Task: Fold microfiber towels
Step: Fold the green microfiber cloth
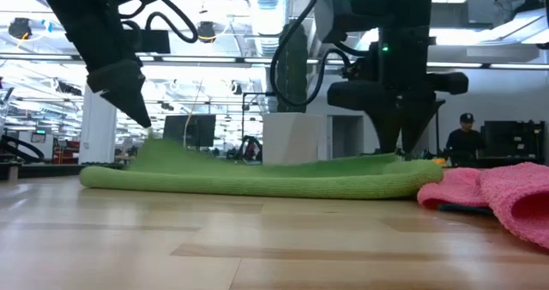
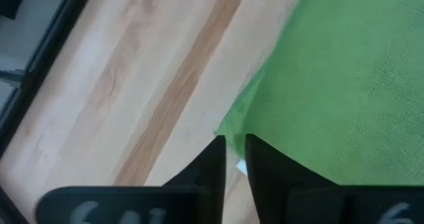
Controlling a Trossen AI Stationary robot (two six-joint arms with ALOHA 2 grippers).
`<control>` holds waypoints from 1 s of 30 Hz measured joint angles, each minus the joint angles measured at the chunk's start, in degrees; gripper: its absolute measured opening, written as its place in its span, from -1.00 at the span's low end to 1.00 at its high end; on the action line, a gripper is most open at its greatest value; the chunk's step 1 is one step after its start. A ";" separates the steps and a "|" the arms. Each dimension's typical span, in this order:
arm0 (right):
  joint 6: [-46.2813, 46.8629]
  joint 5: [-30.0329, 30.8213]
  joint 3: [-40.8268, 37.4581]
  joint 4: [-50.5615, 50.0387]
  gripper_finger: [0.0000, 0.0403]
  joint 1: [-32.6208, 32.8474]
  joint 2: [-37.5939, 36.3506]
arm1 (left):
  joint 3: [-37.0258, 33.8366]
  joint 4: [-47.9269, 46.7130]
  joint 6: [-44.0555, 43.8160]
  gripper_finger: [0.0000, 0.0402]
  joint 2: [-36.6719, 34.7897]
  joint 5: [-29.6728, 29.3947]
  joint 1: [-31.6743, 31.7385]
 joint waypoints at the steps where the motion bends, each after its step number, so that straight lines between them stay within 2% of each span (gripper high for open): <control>1: 0.00 0.35 0.00 0.02 -0.01 -0.06 0.00 | 0.00 -0.01 0.01 -0.67 0.00 0.44 0.21; 8: 0.02 4.04 2.44 -0.59 0.08 0.94 -1.94 | 0.00 -0.24 -2.05 -0.44 0.00 2.35 0.72; 12: 3.05 6.93 2.75 0.61 0.04 4.06 -5.67 | 0.00 6.75 -2.15 -0.42 0.00 4.02 -0.16; 17: 8.56 7.06 2.73 1.39 -0.01 9.66 -7.62 | -2.43 22.08 1.91 -0.50 0.00 8.50 -0.18; 21: 9.53 7.25 2.33 8.52 -0.05 13.56 -5.69 | -7.08 31.83 0.89 -0.62 -0.02 11.39 0.30; 26: 9.60 3.59 1.38 15.53 -0.15 15.04 -0.29 | -12.12 36.22 -3.88 -0.76 -0.02 13.60 0.32; 30: 11.62 1.30 0.94 14.77 -0.22 15.74 4.25 | -14.78 36.05 -6.79 -0.87 -0.02 14.93 0.11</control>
